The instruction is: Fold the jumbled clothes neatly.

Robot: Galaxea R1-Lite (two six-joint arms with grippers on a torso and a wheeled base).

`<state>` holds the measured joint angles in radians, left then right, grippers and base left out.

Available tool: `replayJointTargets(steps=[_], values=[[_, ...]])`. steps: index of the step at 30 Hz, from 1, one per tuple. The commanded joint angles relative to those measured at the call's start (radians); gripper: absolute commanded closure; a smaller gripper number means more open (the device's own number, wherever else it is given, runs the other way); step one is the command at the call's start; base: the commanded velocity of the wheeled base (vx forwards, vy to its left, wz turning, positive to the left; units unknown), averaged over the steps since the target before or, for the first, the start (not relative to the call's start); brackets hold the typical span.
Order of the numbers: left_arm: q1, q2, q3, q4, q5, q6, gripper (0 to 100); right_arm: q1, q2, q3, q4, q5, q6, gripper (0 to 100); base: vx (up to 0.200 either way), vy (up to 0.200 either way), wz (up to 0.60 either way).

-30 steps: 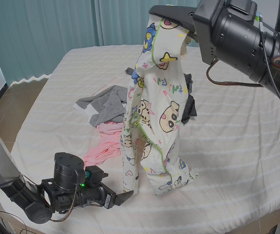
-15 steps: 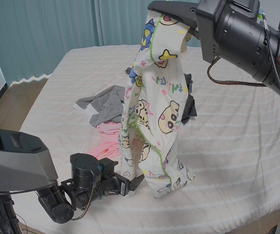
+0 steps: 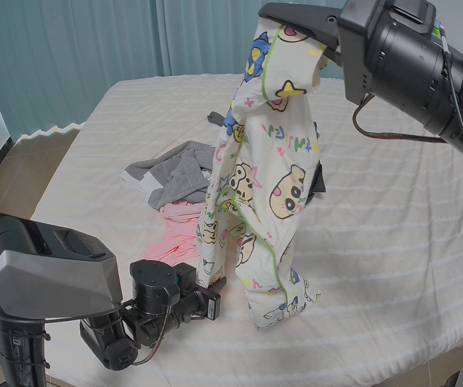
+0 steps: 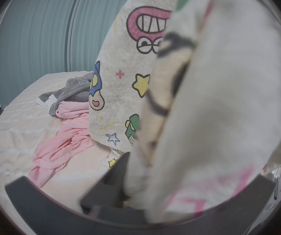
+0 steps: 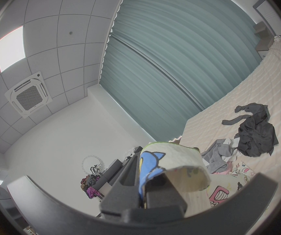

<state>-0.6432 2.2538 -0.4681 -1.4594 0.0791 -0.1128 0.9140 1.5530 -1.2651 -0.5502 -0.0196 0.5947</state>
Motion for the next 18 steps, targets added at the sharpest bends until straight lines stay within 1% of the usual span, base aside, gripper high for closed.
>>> replayJointTargets(steps=[1, 5, 9, 10, 12, 13, 14, 15, 16, 17, 18], values=[[0.002, -0.019, 0.016, -0.001, 0.002, -0.001, 100, -0.032, -0.028, 0.021, 0.001, 0.003, 0.002, 100, 0.0, 0.0, 0.0], [0.0, -0.073, 0.052, -0.003, 0.004, -0.001, 100, -0.075, -0.063, 0.078, 0.001, 0.006, 0.004, 100, 0.0, 0.0, 0.0], [0.002, -0.178, 0.117, -0.003, 0.007, -0.005, 100, -0.156, -0.105, 0.148, 0.001, 0.012, 0.004, 100, 0.0, 0.0, 0.0], [0.002, -0.211, 0.134, -0.003, 0.021, -0.013, 100, -0.173, -0.12, 0.173, 0.001, 0.012, 0.004, 100, 0.0, 0.0, 0.0], [0.0, -0.28, 0.157, -0.001, 0.073, -0.033, 100, -0.195, -0.16, 0.227, 0.0, 0.012, 0.004, 100, 0.0, 0.0, 0.0], [0.0, -0.28, 0.157, -0.001, 0.073, -0.033, 100, -0.195, -0.16, 0.227, 0.0, 0.012, 0.004, 100, 0.0, 0.0, 0.0], [-0.001, -0.346, 0.175, -0.001, 0.117, -0.042, 100, -0.207, -0.221, 0.3, 0.001, 0.012, 0.004, 100, 0.0, 0.0, 0.0], [-0.001, -0.361, 0.178, -0.001, 0.125, -0.042, 100, -0.21, -0.235, 0.316, 0.001, 0.013, 0.002, 100, 0.0, 0.0, 0.0], [0.002, -0.422, 0.194, 0.005, 0.14, -0.039, 100, -0.218, -0.278, 0.369, 0.001, 0.013, -0.001, 100, 0.0, 0.0, 0.0], [0.002, -0.428, 0.195, 0.007, 0.142, -0.039, 100, -0.219, -0.281, 0.374, 0.001, 0.013, -0.001, 100, 0.0, 0.0, 0.0], [0.005, -0.482, 0.198, 0.016, 0.149, -0.039, 100, -0.221, -0.312, 0.401, 0.001, 0.012, -0.003, 100, 0.0, 0.0, 0.0]])
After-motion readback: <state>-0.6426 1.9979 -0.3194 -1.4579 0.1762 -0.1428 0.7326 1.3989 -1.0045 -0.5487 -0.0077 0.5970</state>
